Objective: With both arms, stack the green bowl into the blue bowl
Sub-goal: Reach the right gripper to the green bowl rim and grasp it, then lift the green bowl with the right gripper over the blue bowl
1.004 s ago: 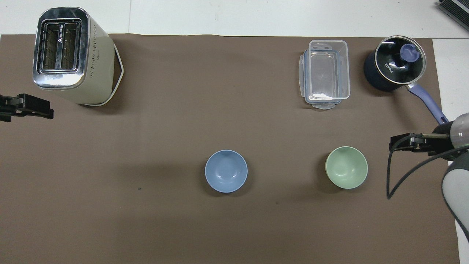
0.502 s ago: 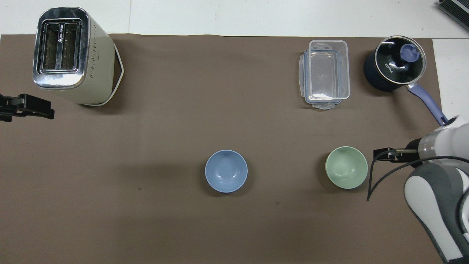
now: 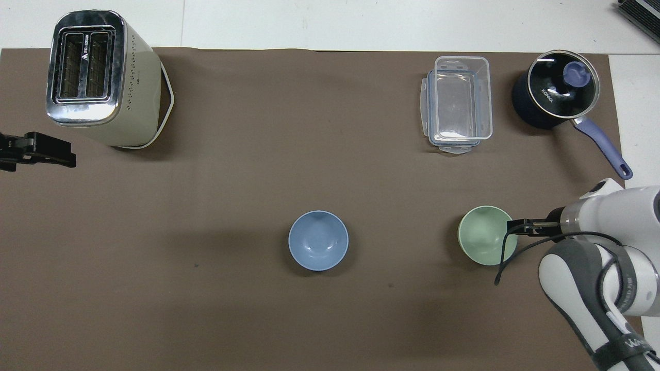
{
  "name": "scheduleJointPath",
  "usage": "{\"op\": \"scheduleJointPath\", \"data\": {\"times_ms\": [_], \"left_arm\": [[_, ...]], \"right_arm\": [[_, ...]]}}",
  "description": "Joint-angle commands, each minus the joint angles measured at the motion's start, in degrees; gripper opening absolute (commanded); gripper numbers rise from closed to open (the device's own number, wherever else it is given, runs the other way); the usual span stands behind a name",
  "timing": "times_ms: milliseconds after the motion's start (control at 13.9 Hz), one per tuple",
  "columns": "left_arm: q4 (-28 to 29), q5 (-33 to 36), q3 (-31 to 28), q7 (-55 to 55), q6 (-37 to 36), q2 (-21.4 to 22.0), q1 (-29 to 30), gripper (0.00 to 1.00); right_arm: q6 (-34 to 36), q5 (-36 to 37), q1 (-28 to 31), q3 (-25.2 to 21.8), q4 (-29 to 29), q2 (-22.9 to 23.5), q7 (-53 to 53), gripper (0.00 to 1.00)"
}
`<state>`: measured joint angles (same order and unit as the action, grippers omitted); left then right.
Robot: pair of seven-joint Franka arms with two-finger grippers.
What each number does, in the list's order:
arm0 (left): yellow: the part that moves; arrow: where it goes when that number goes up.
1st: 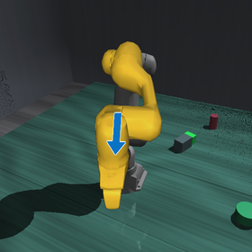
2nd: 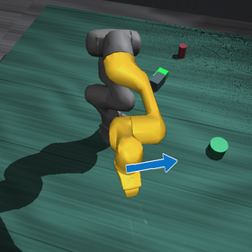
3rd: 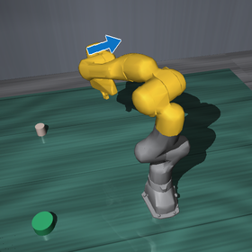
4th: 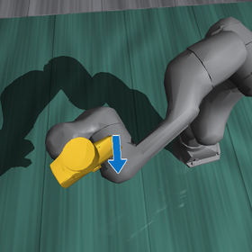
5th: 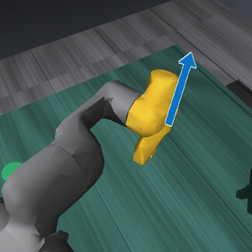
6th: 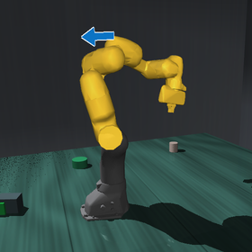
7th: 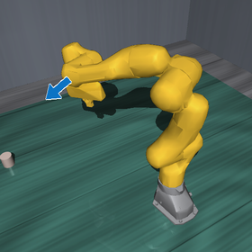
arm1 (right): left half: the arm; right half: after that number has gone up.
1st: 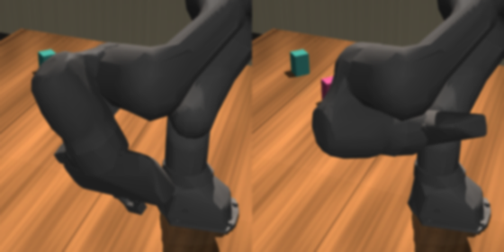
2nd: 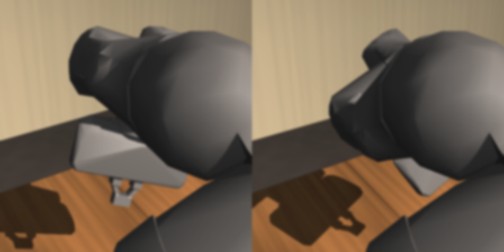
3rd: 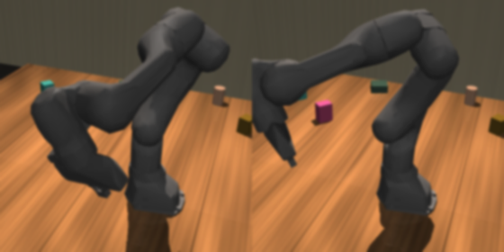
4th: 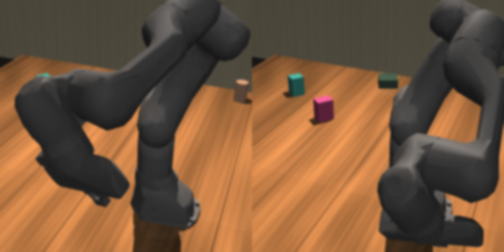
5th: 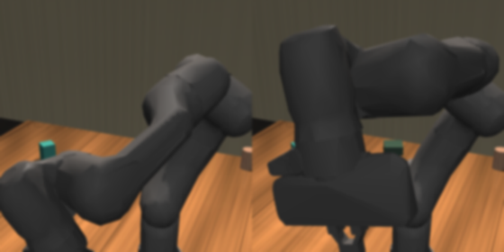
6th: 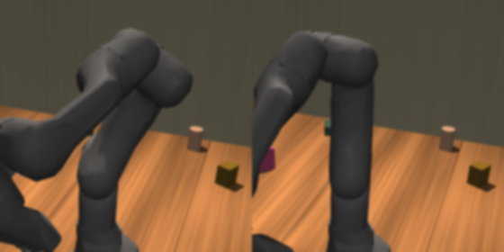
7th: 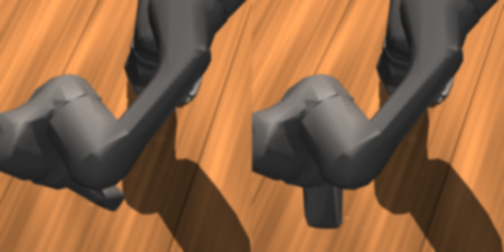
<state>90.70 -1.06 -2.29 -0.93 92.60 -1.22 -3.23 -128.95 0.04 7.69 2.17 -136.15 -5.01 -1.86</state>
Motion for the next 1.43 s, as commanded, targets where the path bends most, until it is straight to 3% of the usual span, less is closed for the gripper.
{"op": "scheduleJointPath", "data": {"times_ms": [0,430,502,717,861,1004,1291,1363], "left_arm": [[-0.17,1.14,0.36,-0.3,-0.85,0.34,0.41,1.0],[-0.17,1.14,0.36,-0.3,-0.85,0.34,0.41,1.0],[-0.17,1.14,0.36,-0.3,-0.85,0.34,0.41,1.0],[-0.17,1.14,0.36,-0.3,-0.85,0.34,0.41,1.0],[-0.17,1.14,0.36,-0.3,-0.85,0.34,0.41,1.0],[-0.17,1.14,0.36,-0.3,-0.85,0.34,0.41,1.0],[-0.17,1.14,0.36,-0.3,-0.85,0.34,0.41,1.0],[-0.17,1.14,0.36,-0.3,-0.85,0.34,0.41,1.0]], "right_arm": [[-1.75,-1.71,0.39,-0.15,-0.61,2.28,-3.67,1.0],[-4.73,-8.38,0.04,-0.15,-2.28,4.4,-10.62,1.0],[-4.82,-8.47,0.22,-0.15,-2.19,4.4,-11.75,0.96],[-4.74,-9.0,0.48,-0.15,-2.19,4.49,-13.35,0.7],[-4.38,-11.01,0.48,-0.15,-2.19,4.49,-14.39,0.36],[-4.12,-13.73,0.74,-0.24,-2.02,4.49,-16.24,0.17],[-2.99,-14.63,1.19,-0.15,-1.14,3.61,-17.04,0.0],[-2.28,-14.63,1.1,-0.15,-0.88,2.91,-17.04,0.0]]}}
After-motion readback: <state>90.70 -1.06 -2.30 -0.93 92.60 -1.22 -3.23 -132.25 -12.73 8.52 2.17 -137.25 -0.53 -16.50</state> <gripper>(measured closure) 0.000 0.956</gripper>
